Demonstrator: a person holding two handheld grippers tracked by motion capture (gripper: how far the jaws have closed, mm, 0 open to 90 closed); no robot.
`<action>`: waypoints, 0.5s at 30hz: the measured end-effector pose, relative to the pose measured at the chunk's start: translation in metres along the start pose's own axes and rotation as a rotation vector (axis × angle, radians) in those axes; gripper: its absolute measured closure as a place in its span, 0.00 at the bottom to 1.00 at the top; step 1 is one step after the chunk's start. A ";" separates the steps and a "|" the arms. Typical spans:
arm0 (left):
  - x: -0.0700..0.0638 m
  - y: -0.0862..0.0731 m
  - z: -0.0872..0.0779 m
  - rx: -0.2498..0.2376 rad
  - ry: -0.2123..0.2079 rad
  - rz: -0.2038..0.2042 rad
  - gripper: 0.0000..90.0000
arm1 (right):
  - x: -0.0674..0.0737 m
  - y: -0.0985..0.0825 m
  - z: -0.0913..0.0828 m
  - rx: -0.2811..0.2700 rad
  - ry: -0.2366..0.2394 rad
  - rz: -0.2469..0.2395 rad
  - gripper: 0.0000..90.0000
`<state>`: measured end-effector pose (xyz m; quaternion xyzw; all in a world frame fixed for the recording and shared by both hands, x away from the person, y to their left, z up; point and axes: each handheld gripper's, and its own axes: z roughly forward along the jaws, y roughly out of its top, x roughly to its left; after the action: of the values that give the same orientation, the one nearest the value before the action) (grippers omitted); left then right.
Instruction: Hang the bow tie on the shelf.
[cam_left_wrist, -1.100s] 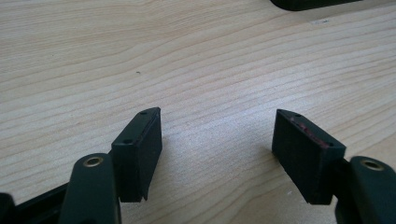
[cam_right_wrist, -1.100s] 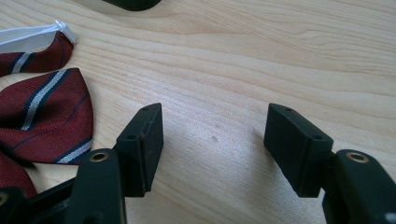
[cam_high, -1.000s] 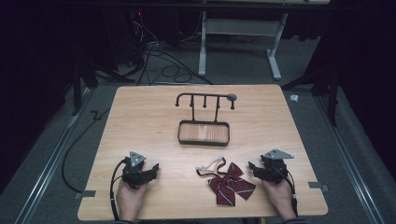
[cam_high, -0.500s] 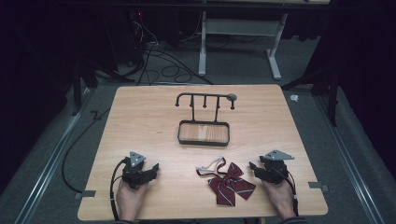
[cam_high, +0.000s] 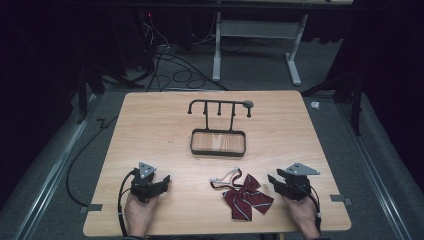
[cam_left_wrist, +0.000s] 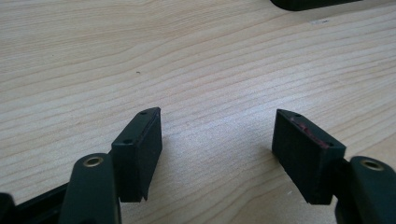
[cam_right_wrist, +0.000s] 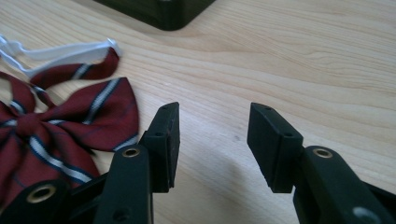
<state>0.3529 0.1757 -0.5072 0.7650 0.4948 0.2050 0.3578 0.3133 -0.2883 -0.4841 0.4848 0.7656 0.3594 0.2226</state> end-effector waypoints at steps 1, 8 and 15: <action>0.000 0.000 0.000 0.000 0.000 0.000 0.37 | 0.001 0.000 -0.001 -0.005 0.009 0.004 0.62; 0.000 0.000 0.000 0.001 -0.001 0.001 0.37 | 0.016 0.007 -0.007 -0.042 0.043 -0.027 0.65; 0.001 0.000 0.000 0.001 -0.003 0.001 0.37 | 0.032 0.016 -0.003 -0.022 0.086 -0.074 0.68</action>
<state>0.3530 0.1763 -0.5071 0.7656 0.4942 0.2037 0.3578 0.3064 -0.2563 -0.4698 0.4377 0.7880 0.3797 0.2078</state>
